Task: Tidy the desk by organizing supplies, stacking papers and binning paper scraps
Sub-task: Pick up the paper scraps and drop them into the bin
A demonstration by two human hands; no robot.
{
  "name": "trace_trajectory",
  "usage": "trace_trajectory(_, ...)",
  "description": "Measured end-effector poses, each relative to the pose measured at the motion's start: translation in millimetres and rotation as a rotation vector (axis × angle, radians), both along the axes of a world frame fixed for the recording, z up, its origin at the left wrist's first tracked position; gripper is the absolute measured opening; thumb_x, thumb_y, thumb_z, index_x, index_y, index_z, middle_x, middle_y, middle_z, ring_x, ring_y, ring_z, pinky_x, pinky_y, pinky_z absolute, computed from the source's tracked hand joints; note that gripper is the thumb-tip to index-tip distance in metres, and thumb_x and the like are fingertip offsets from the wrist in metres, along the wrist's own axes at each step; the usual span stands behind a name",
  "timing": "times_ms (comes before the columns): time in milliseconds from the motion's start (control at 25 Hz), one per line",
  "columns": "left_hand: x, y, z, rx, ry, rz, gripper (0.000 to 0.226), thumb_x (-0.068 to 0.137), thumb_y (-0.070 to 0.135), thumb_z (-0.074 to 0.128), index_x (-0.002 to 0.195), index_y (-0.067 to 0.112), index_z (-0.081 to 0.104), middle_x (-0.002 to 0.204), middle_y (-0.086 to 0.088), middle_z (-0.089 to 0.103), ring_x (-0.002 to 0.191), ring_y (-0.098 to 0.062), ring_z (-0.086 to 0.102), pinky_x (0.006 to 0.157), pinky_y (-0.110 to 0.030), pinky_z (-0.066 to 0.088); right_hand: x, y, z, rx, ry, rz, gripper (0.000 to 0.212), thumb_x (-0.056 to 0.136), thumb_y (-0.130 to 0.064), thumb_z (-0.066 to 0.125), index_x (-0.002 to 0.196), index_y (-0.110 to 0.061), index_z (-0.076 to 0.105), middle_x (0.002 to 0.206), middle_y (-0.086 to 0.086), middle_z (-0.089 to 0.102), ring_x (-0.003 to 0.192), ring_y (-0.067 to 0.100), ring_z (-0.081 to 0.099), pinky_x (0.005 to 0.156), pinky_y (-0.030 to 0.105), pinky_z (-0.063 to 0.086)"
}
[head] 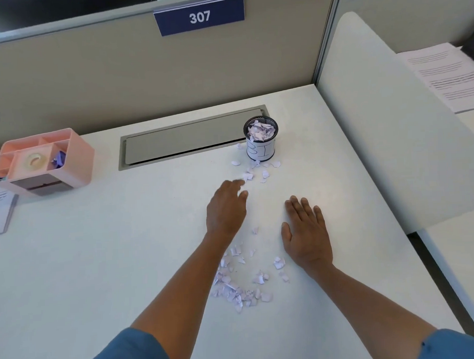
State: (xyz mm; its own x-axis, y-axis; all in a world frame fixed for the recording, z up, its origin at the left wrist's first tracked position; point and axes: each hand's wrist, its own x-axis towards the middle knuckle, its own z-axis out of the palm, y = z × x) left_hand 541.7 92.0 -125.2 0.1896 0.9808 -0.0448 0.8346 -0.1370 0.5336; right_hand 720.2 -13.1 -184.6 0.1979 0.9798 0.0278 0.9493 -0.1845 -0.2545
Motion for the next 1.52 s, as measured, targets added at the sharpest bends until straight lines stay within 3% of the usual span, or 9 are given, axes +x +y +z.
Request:
trace_trajectory(240,-8,-61,-27,0.005,0.22,-0.347,0.035,0.1,0.031,0.052,0.132,0.022,0.061,0.143,0.001,0.053,0.13,-0.023,0.048,0.101,-0.038,0.043,1,-1,0,0.002,0.009,-0.001,0.057,0.095,-0.027,0.047,0.149,-0.012,0.038,0.158,0.004,0.035,0.148,0.024,0.028,0.122,0.046,0.017)
trace_trajectory(480,-51,-98,-27,0.07,0.254,-0.344,0.033,0.096,0.017,0.05,0.124,0.022,0.067,0.137,0.004,0.061,0.124,-0.021,0.056,0.101,-0.037,0.04,-1,-3,0,0.012,0.016,0.005,0.055,0.096,-0.026,0.045,0.149,-0.012,0.038,0.158,0.005,0.034,0.148,0.025,0.027,0.122,0.047,0.017)
trace_trajectory(600,-71,-109,-20,0.008,0.245,-0.318,0.034,0.098,0.035,0.051,0.128,0.027,0.064,0.143,0.009,0.055,0.13,-0.016,0.05,0.104,-0.034,0.037,-2,-5,1,0.03,0.012,0.008,0.055,0.095,-0.028,0.038,0.147,-0.011,0.041,0.156,0.007,0.038,0.146,0.027,0.031,0.121,0.048,0.02)
trace_trajectory(760,-83,-121,-13,-0.123,0.275,-0.295,0.061,0.086,0.058,0.064,0.14,0.031,0.054,0.154,0.014,0.042,0.14,-0.011,0.037,0.102,-0.034,0.042,-3,-4,1,0.025,-0.006,0.008,0.059,0.092,-0.032,0.032,0.146,-0.01,0.041,0.156,0.007,0.038,0.145,0.028,0.031,0.12,0.049,0.021)
trace_trajectory(840,-85,-125,-11,-0.161,0.282,-0.288,0.069,0.082,0.052,0.071,0.144,0.029,0.05,0.156,0.013,0.038,0.142,-0.012,0.033,0.099,-0.036,0.047,-2,-2,-1,0.011,-0.015,0.014,0.061,0.092,-0.033,0.028,0.147,-0.011,0.04,0.156,0.007,0.037,0.146,0.028,0.03,0.12,0.049,0.02)
trace_trajectory(920,-86,-128,-13,-0.164,0.289,-0.261,0.061,0.087,0.038,0.071,0.144,0.028,0.05,0.153,0.012,0.04,0.138,-0.013,0.036,0.091,-0.037,0.053,-3,-1,-1,0.0,-0.022,0.018,0.062,0.091,-0.034,0.026,0.148,-0.012,0.039,0.157,0.007,0.036,0.146,0.027,0.029,0.12,0.048,0.02)
trace_trajectory(1120,-87,-130,-22,-0.064,0.255,-0.18,0.034,0.094,0.005,0.057,0.121,0.025,0.063,0.117,0.007,0.056,0.105,-0.016,0.052,0.069,-0.036,0.052,-2,-2,-3,-0.008,-0.019,0.014,0.061,0.092,-0.035,0.027,0.148,-0.012,0.039,0.157,0.007,0.036,0.146,0.027,0.029,0.12,0.048,0.021)
trace_trajectory(1400,-79,-110,-20,-0.07,0.168,-0.146,0.034,0.084,-0.007,0.049,0.094,0.02,0.067,0.098,0.002,0.058,0.091,-0.021,0.056,0.069,-0.039,0.051,-1,-1,-5,-0.012,-0.011,0.006,0.062,0.092,-0.035,0.027,0.149,-0.014,0.037,0.158,0.004,0.035,0.147,0.025,0.027,0.121,0.047,0.018)
trace_trajectory(1520,-71,-99,-15,-0.043,0.099,-0.114,0.038,0.087,-0.008,0.047,0.102,0.017,0.071,0.102,-0.001,0.061,0.092,-0.021,0.059,0.072,-0.039,0.052,-2,-1,-4,-0.025,-0.007,0.009,0.062,0.092,-0.034,0.028,0.149,-0.014,0.036,0.158,0.004,0.034,0.148,0.024,0.026,0.122,0.046,0.017)
